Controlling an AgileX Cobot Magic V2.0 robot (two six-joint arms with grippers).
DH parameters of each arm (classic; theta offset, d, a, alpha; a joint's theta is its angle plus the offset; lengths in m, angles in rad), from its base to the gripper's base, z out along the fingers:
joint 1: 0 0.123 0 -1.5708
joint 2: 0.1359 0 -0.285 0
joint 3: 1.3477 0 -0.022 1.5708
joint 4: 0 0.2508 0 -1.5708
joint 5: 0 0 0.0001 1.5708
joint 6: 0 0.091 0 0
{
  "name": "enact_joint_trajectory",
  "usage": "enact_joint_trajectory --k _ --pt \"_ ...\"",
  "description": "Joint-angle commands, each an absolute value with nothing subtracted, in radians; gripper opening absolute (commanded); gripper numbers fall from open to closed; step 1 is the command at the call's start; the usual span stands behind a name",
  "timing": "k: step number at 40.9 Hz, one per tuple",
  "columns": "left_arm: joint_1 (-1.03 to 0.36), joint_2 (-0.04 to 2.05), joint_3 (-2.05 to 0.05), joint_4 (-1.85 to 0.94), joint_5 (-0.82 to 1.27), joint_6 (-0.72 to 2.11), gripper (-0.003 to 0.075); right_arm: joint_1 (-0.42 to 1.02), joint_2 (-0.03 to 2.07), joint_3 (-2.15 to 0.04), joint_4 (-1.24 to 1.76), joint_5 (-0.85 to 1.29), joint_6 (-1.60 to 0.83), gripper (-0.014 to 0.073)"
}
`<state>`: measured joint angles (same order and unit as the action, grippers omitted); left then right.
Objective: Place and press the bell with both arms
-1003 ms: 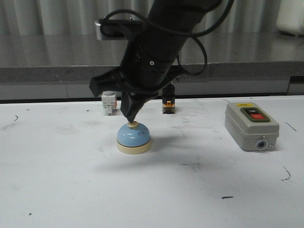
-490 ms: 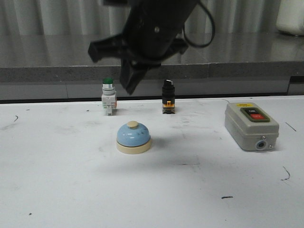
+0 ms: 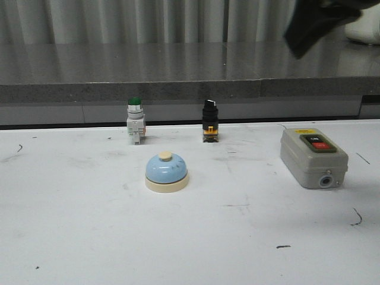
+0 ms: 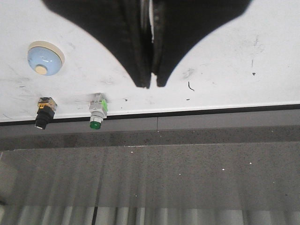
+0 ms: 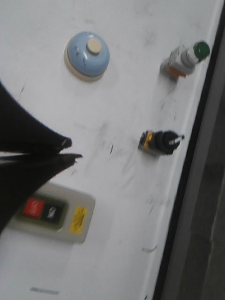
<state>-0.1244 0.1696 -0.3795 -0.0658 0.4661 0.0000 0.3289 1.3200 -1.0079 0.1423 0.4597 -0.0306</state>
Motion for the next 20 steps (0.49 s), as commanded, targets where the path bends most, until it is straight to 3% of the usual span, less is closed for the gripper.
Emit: enact_joint_trajectory --k 1,20 --pt "-0.124 0.179 -0.405 -0.077 0.387 -0.010 -0.0020 0.265 1.168 -0.935 0.142 0.384 -0.032 0.0000" --pt "-0.124 0.179 -0.405 -0.077 0.387 -0.010 -0.0020 0.213 0.561 -0.484 0.141 0.228 -0.039 0.0000"
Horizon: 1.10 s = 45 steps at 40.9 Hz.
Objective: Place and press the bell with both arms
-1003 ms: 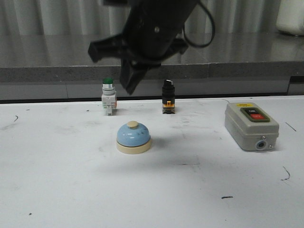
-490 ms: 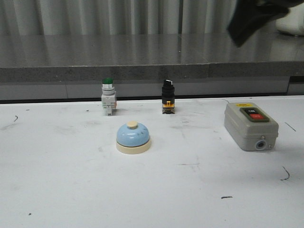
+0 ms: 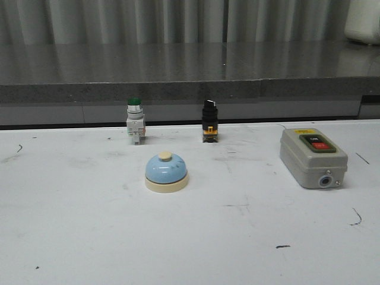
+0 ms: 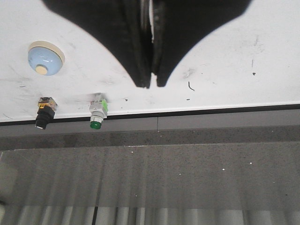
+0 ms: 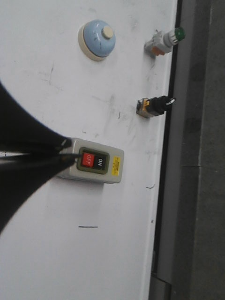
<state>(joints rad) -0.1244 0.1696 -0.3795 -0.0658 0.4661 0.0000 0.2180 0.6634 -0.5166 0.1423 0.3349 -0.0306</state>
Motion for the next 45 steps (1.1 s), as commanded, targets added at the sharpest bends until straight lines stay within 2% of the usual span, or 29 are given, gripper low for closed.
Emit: enact_joint_trajectory --k 1,12,45 --pt "-0.124 0.179 -0.405 -0.077 0.387 -0.010 -0.0020 0.213 0.536 -0.470 0.141 0.227 -0.039 0.0000" --pt "-0.124 0.179 -0.405 -0.077 0.387 -0.010 -0.0020 0.213 0.329 -0.386 0.141 0.246 -0.039 0.0000" --pt "-0.124 0.179 -0.405 -0.077 0.387 -0.010 -0.0020 0.213 0.321 -0.386 0.141 0.247 -0.039 0.0000"
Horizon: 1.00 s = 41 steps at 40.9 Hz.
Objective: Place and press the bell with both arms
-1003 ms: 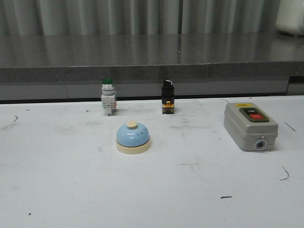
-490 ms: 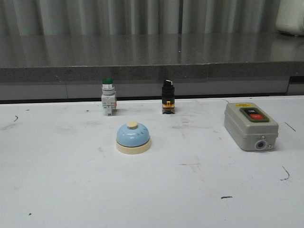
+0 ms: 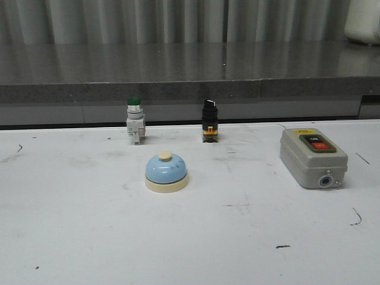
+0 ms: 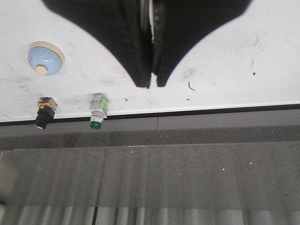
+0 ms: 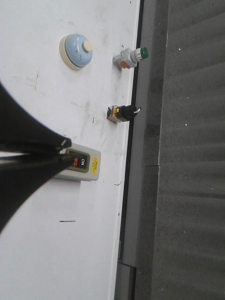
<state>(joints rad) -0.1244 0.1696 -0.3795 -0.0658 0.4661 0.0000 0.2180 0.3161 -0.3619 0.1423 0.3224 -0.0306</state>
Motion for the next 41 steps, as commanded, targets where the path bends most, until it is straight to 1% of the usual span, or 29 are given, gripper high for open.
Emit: enact_joint_trajectory --k 1,7,13,20,30,32,41 --pt "-0.124 0.179 -0.405 -0.077 0.387 -0.010 -0.0020 0.213 0.321 -0.386 0.141 0.247 -0.039 0.0000" --pt "-0.112 0.111 -0.348 -0.077 0.376 -0.010 -0.0020 0.213 0.321 -0.386 0.141 0.247 -0.039 0.0000" --pt "-0.075 -0.028 -0.249 -0.077 0.370 -0.010 -0.0020 0.213 0.321 -0.386 0.141 0.247 -0.039 0.0000" --pt "-0.034 -0.023 -0.141 -0.077 0.277 -0.010 -0.0020 0.213 0.320 -0.386 0.141 0.251 -0.039 0.0000" --pt "-0.022 -0.023 0.032 -0.077 -0.030 -0.010 -0.0020 0.213 0.320 -0.386 0.141 0.251 -0.039 0.0000" --pt "-0.022 -0.023 0.024 -0.077 0.006 -0.010 -0.0020 0.213 0.320 -0.386 0.141 0.251 -0.039 0.0000" --pt "-0.022 -0.023 0.028 -0.077 0.006 -0.010 -0.0020 0.213 0.320 -0.386 0.141 0.251 -0.039 0.0000"
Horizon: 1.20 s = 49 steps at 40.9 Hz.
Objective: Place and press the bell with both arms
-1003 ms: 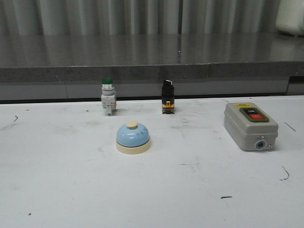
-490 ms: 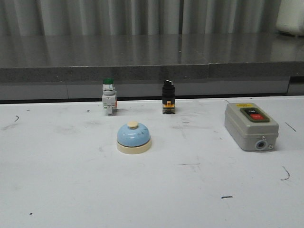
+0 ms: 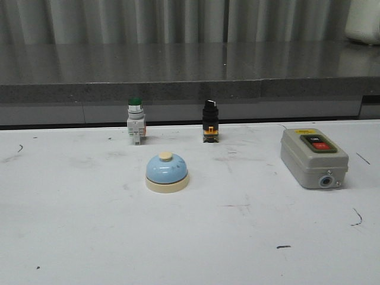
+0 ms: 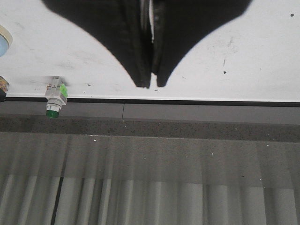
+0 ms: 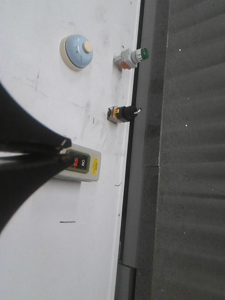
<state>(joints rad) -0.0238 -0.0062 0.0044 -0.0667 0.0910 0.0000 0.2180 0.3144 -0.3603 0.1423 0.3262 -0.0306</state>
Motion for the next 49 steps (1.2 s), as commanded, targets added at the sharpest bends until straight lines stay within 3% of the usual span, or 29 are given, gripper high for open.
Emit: enact_joint_trajectory --k 1,32,49 --pt "-0.022 -0.023 0.028 -0.077 0.006 -0.010 -0.0020 0.213 0.320 -0.386 0.141 0.251 -0.039 0.0000" --pt "-0.022 -0.023 0.028 -0.077 0.006 -0.010 -0.0020 0.207 0.296 -0.333 0.049 0.196 -0.054 0.0000" --pt "-0.022 -0.023 0.028 -0.077 0.006 -0.010 -0.0020 -0.025 -0.030 0.001 0.031 0.120 -0.054 0.0000"
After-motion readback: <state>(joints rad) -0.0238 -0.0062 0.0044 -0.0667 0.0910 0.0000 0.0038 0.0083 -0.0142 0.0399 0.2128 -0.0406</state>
